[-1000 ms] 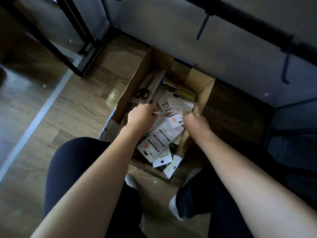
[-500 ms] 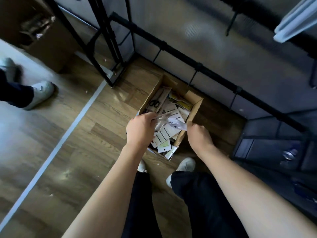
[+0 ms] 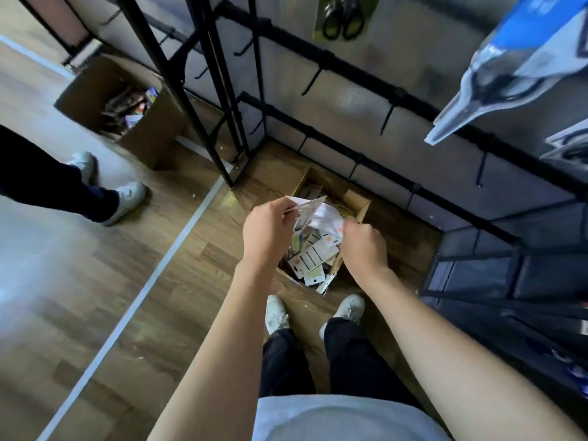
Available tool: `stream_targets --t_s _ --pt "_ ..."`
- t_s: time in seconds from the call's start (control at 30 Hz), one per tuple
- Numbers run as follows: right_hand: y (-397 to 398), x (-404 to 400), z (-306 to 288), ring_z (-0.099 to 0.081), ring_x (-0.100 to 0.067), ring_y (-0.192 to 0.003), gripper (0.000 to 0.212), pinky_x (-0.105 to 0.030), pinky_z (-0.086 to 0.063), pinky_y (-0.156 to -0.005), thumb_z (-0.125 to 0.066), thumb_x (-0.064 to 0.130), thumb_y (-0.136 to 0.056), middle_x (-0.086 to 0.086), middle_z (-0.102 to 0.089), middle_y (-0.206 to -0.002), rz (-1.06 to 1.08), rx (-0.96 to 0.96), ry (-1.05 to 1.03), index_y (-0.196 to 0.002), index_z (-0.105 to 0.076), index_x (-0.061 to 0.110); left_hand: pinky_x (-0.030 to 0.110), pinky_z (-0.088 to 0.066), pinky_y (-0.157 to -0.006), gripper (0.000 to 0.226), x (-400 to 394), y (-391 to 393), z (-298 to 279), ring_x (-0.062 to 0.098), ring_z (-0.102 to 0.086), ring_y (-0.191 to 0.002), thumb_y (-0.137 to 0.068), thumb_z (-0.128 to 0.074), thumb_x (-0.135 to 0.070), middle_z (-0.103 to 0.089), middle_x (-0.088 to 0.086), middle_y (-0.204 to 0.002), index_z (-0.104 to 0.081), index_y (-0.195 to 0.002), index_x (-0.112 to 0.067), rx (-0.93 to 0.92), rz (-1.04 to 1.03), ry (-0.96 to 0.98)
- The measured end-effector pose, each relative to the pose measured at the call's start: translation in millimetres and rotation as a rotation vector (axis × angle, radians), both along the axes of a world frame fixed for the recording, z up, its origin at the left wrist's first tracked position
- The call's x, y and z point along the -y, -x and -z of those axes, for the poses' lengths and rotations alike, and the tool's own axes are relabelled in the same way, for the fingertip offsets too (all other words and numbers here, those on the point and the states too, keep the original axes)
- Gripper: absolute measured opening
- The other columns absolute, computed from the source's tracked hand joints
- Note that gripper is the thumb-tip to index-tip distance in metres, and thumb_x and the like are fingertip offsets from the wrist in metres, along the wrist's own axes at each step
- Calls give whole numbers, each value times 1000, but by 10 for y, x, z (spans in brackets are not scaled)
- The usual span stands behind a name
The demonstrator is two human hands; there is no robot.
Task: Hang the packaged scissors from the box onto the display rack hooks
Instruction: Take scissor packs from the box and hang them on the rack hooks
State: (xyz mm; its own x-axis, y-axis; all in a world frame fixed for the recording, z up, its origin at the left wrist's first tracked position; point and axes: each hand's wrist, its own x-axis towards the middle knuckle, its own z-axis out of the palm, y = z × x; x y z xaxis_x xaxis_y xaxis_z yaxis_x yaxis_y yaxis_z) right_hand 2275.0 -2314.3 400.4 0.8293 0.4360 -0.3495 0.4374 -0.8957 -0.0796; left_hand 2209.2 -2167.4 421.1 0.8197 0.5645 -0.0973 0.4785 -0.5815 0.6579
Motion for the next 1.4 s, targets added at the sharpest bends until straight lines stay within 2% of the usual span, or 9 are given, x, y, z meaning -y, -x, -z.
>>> stream_targets --t_s 0.17,0.33,0.5,0.67,0.8,0.93,1.07,1.2,1.4 --pt "64 137 -413 -68 -26 -85 17 -28 -49 -60 -44 14 -99 -11 -69 -92 143 78 -109 -102 -60 9 32 -48 -64 10 113 -60 -397 26 -63 -76 -85 -64 -14 -71 7 -79 -72 -90 -10 53 48 71" --pt "61 517 -766 -65 -19 -75 27 -27 -51 -60 -40 26 -100 -6 -68 -86 235 183 -236 -102 -63 11 22 -41 -59 10 353 -230 -769 15 -57 -69 -85 -66 -16 -63 -3 -72 -72 -91 -13 95 166 100" --pt "-56 813 -1092 -61 -23 -66 20 -29 -42 -57 -50 17 -95 -10 -66 -77 278 341 -320 -92 -66 6 24 -44 -60 12 650 -540 -1137 18 -59 -66 -85 -66 -16 -68 4 -76 -73 -92 -9 169 347 74" --pt "-250 1164 -1438 -53 -29 -63 22 -23 -21 -49 -48 17 -96 -14 -61 -73 386 392 -406 -83 -60 2 18 -40 -53 11 913 -802 -1484 15 -57 -60 -84 -68 -15 -66 1 -70 -74 -91 -9 291 506 1" --pt "-400 1436 -1708 -54 -28 -64 24 -28 -26 -57 -49 18 -96 -13 -59 -69 390 473 -407 -79 -58 3 2 -34 -52 7 1154 -972 -1793 6 -55 -56 -82 -70 -12 -62 -7 -66 -74 -87 -12 409 616 -36" --pt "-564 1691 -1960 -58 -32 -61 13 -32 -37 -55 -60 10 -89 -14 -61 -67 400 572 -466 -80 -62 1 15 -37 -57 9 1376 -1141 -2023 12 -56 -64 -83 -70 -12 -67 -1 -74 -73 -91 -10 457 672 -29" --pt "-644 1931 -2249 -52 -29 -62 15 -30 -26 -56 -52 16 -95 -12 -61 -72 416 579 -497 -90 -60 4 7 -34 -53 7 1563 -1269 -2213 10 -52 -62 -83 -69 -11 -60 -5 -69 -71 -89 -9 494 709 -8" --pt "-717 2215 -2416 -42 -21 -63 16 -33 -25 -52 -47 19 -97 -5 -55 -70 431 557 -529 -93 -56 7 6 -33 -52 7 1720 -1390 -2359 6 -43 -53 -83 -69 -12 -51 -11 -59 -65 -78 -12 502 724 1" --pt "-804 2592 -2462 -62 -20 -72 9 -39 -52 -62 -53 22 -94 -1 -62 -80 507 479 -688 -102 -54 22 13 -43 -58 5 1852 -1571 -2396 2 -60 -65 -83 -70 -12 -65 -8 -72 -69 -88 -13 523 761 55"
